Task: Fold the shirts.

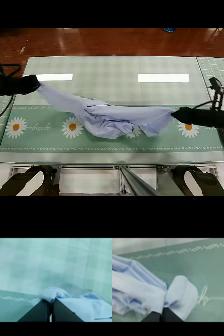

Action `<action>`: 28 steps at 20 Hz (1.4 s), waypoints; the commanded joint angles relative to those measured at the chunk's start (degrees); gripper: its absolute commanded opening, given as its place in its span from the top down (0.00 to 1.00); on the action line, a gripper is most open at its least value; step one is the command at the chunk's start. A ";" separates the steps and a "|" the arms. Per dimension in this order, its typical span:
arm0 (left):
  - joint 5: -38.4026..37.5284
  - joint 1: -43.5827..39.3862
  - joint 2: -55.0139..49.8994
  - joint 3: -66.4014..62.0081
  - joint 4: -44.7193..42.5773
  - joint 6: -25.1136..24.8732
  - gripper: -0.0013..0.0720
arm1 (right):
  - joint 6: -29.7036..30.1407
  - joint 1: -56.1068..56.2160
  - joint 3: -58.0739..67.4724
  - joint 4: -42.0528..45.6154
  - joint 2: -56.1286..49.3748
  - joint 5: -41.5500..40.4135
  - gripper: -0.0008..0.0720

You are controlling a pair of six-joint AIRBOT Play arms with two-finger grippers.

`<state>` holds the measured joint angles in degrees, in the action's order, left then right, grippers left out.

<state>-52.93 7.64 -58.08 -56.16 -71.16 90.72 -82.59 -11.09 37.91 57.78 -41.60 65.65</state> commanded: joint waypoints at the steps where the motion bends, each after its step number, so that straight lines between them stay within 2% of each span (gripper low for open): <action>1: 7.04 -0.20 -11.82 -1.25 11.37 0.66 0.96 | 5.18 -0.04 3.19 -4.13 -16.41 -11.02 0.96; 3: 6.71 -0.42 -16.46 -2.78 16.26 0.63 0.96 | 6.27 -0.04 9.51 -4.92 -26.38 -11.58 0.96; 5: 5.27 -0.28 -18.71 -3.80 19.41 0.61 0.94 | 4.87 -0.28 15.37 -5.29 -34.60 -10.88 0.95; 6: 3.19 -0.15 -18.91 -4.50 19.28 0.15 0.73 | 2.75 -0.28 18.03 -5.33 -37.73 -9.97 0.77; 7: 0.31 0.26 -18.91 -5.40 19.02 -0.28 0.35 | 1.22 -0.31 20.41 -5.29 -39.80 -8.48 0.47; 8: -4.79 1.57 -18.91 -7.17 17.42 -1.66 0.29 | 1.60 -0.85 23.34 -4.68 -41.18 -5.73 0.43; 11: -21.14 9.27 -18.14 -12.76 10.97 -3.80 0.29 | 1.27 -5.84 29.90 -0.15 -40.02 2.01 0.43; 12: -24.48 12.79 -16.92 -12.83 10.67 -6.05 0.29 | 1.20 -8.48 30.18 1.49 -38.21 3.56 0.43; 15: -25.77 21.90 -10.75 -5.92 14.25 -8.04 0.29 | -0.28 -14.95 25.18 9.33 -32.46 6.03 0.43; 17: -26.01 23.67 -5.99 4.55 19.87 -10.58 0.29 | -1.36 -17.62 15.39 9.40 -27.80 2.86 0.43; 19: -24.81 20.96 -1.57 17.64 25.66 -10.58 0.29 | 0.07 -18.12 5.44 5.86 -23.21 -1.81 0.43; 22: -23.50 13.29 0.83 31.43 26.67 -11.74 0.29 | 4.24 -18.08 -3.28 0.28 -18.73 -4.46 0.43; 24: -18.93 8.85 0.83 35.71 27.12 -13.14 0.29 | 4.85 -18.10 -5.01 0.02 -17.92 -4.15 0.43; 28: -8.70 -2.14 -0.02 38.23 35.15 -12.90 0.29 | 5.07 -18.10 -5.18 0.00 -17.94 -3.93 0.43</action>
<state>-69.23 12.69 -58.08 -21.43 -41.23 78.22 -78.28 -29.06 34.30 58.65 -60.34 62.06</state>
